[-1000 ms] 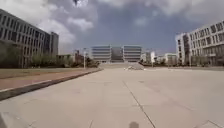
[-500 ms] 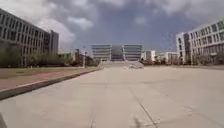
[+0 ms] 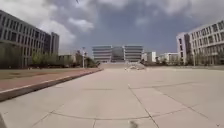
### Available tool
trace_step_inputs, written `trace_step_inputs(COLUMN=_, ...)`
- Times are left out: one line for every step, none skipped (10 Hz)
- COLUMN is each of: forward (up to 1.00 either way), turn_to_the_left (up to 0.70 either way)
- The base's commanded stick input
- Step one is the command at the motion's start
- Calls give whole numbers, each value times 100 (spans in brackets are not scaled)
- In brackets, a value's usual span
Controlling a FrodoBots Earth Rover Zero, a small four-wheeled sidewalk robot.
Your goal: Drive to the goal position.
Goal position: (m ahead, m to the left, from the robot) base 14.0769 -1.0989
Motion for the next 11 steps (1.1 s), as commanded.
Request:
trace_step_inputs(forward=100, turn_to_the_left=0)
trace_step_inputs(forward=100, turn_to_the_left=0)
trace_step_inputs(forward=100, turn_to_the_left=0)
trace_step_inputs(forward=100, turn_to_the_left=0)
trace_step_inputs(forward=100, turn_to_the_left=0)
trace_step_inputs(forward=100, turn_to_the_left=0)
trace_step_inputs(forward=100, turn_to_the_left=0)
trace_step_inputs(forward=100, turn_to_the_left=0)
trace_step_inputs(forward=100, turn_to_the_left=0)
trace_step_inputs(forward=100, turn_to_the_left=0)
trace_step_inputs(forward=100, turn_to_the_left=0)
